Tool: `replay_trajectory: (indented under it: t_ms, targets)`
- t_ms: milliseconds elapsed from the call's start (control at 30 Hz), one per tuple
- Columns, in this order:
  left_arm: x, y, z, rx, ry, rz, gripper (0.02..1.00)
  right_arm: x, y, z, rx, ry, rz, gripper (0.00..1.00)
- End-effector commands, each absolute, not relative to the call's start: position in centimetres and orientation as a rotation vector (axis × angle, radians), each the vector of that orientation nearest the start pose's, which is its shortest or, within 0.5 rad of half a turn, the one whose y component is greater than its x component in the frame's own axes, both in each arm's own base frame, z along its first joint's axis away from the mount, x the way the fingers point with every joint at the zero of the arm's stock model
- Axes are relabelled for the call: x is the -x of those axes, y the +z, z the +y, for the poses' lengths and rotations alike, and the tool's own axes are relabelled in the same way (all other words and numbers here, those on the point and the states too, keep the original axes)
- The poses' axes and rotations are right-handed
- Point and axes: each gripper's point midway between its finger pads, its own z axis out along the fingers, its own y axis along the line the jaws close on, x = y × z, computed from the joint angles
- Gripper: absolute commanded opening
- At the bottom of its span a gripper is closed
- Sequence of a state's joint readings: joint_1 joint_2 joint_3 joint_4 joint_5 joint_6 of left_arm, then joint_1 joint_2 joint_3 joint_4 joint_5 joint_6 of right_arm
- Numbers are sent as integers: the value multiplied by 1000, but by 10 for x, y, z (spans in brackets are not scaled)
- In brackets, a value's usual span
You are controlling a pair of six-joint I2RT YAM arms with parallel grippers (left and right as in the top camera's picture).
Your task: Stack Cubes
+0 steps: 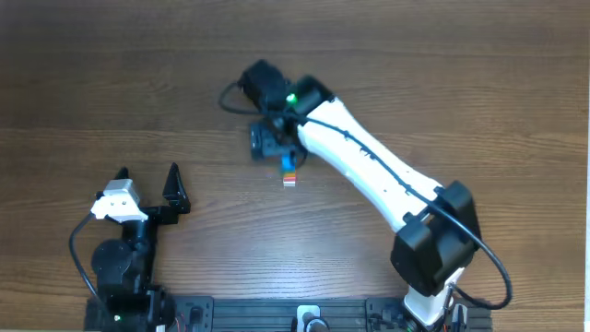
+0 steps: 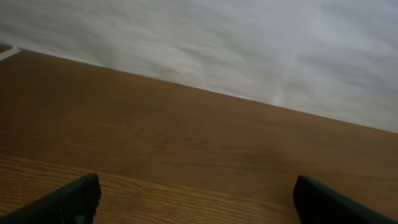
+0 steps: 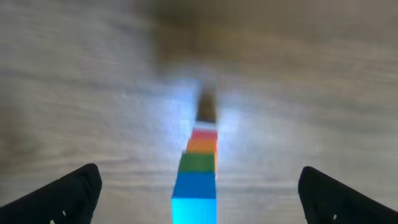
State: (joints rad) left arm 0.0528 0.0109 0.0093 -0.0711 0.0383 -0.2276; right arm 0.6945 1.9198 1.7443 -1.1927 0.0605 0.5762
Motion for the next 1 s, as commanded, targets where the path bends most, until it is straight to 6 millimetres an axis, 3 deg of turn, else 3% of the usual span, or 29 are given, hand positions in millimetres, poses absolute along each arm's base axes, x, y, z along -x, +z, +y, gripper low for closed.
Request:
replay_trajectory:
  t_ms: [33,167,300,400,533,733,1000]
  targets:
    - [-246,157,6,189,-161,1638,1000,-362,204,221,144,88,2736,993]
    - [-246,157,6,189,-161,1638,1000,-372,233,171,62,10,2653,993]
    - [-246,157,6,189,-161,1638,1000,-368,250,123,-16,-62,2583,993]
    - [-246,157,6,189,-161,1638,1000,-353,257,82,-75,-104,2501,991]
    - [-246,157,6,189,-161,1638,1000,-326,255,42,-125,-119,2386,991]
    - [-246,157,6,189,-161,1638,1000,-284,239,10,-174,-88,2185,991]
    - [-246,157,6,189,-161,1638,1000,-240,221,7,-131,36,1963,991]
